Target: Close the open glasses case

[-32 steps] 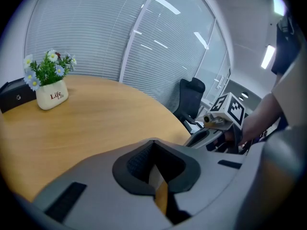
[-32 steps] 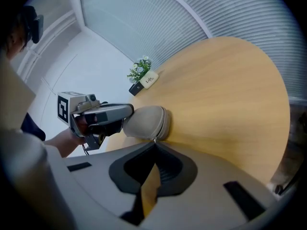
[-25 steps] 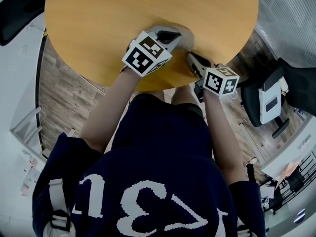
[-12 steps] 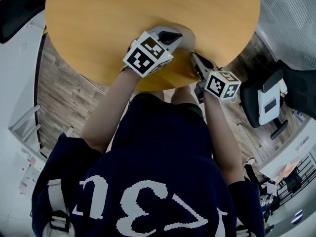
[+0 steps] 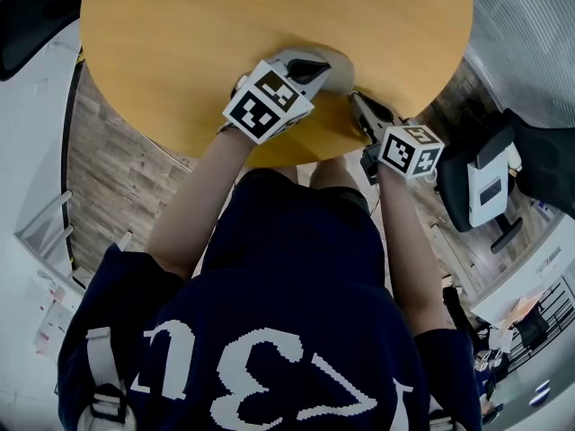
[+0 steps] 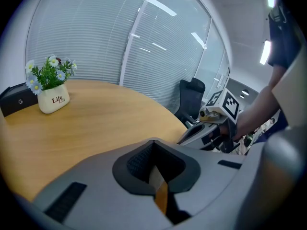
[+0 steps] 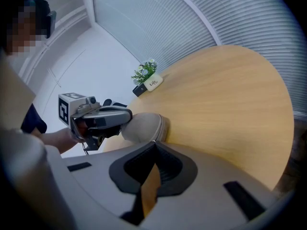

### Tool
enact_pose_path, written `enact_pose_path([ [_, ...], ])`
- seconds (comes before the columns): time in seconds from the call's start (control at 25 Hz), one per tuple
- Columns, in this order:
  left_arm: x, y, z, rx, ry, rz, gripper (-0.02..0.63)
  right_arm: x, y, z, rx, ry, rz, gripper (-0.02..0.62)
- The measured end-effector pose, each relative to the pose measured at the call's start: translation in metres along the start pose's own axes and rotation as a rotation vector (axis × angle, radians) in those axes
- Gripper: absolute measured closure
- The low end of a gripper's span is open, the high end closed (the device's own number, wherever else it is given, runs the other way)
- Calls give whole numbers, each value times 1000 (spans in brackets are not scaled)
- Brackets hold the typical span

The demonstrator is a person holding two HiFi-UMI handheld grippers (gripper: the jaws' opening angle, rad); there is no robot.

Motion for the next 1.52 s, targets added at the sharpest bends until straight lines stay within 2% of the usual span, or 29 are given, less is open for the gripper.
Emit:
enact_pose_path([
  [0.2,-1,1,-1,0,-2,-1,592,2,-9,-1,-31,-38,-97,563],
  [0.24,-1,1,-1,1,-2,-1,592,4,-10,-1,-34,-48,-105,553],
  [0.32,-1,1,-1,3,-2,-1,592,6,-11,-1,-46,-64,-109,489],
  [0.4,-1,1,0,5,-1,-3,592,7,-13,-2,-79,-77,-97,483],
  [0.44,-2,1,0,5,-1,-3,592,7,-13,-2,-99,-82,-84,485],
  [0.52,-2,1,-1,5,0,-3,592,7,-10,-2,-125,-87,-59,531],
  [0.64,-1,1,-2,7,2,-3,592,4,-9,-3,-137,-82,-60,567],
  [0.84,-2,1,0,16,1,-7,592,3,-11,-5,-263,-88,-32,574],
  [1.04,-4,2,2,21,-3,-9,592,4,-1,-21,-255,-59,-15,574],
  [1.2,-2,2,1,14,0,-13,592,17,10,-44,-263,-80,-49,574],
  [1.32,-1,-2,-1,-28,16,-36,592,30,15,-61,-279,-135,-107,574],
  [1.52,-1,-4,-2,-49,23,-42,592,44,15,-78,-323,-231,-184,574],
])
Point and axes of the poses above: the fingertips, and each gripper's own axes: x forward along the fingers, y to its right, z out of its underside, the point moved 2 cm from there along -x, backward along the fingers, and after that the axes turned 1 degree about y, right-handed, at the moved point
